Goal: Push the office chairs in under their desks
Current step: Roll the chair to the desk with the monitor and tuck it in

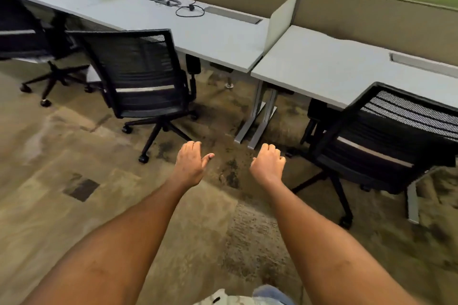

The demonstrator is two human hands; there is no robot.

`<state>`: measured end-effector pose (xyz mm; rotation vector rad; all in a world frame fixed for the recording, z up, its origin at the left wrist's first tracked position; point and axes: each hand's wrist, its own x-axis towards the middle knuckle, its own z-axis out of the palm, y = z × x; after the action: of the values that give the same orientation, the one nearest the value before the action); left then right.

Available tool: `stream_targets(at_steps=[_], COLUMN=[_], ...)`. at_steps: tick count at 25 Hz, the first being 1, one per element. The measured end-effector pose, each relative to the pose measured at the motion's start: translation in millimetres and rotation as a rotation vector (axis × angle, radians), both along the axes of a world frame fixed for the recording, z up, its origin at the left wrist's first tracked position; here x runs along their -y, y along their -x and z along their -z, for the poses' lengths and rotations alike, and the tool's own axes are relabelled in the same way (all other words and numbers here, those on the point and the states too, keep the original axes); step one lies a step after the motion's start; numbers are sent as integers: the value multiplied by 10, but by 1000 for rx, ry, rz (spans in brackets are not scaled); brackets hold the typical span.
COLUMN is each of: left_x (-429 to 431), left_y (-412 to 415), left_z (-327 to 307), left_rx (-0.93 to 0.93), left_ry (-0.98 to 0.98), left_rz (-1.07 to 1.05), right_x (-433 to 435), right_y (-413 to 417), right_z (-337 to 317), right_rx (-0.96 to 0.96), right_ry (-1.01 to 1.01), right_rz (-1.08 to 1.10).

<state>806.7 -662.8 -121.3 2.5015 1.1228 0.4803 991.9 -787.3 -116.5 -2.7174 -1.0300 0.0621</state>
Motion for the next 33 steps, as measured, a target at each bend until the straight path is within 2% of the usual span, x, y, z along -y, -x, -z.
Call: stream_targets(at_steps=[6, 13, 19, 23, 33], left_x=[-780, -1884, -3290, -4150, -5874], left_y=[1042, 1520, 1567, 1392, 929], left_z=[-31, -82, -491, -737, -979], left_rx=[35, 4, -22, -36, -23], left_ry=[9, 10, -99, -134, -291], left_rz=[-203, -340, -423, -474, -402], right_x=[-1057, -2407, -3852, -4821, -6443], right_y=[968, 1469, 1375, 1210, 698], right_z=[-126, -131, -265, -543, -1028], right_rx=[45, 57, 23, 73, 217], right_ry=[-19, -41, -121, -201, -267], right_rz=[-219, -379, -444, -468, -470])
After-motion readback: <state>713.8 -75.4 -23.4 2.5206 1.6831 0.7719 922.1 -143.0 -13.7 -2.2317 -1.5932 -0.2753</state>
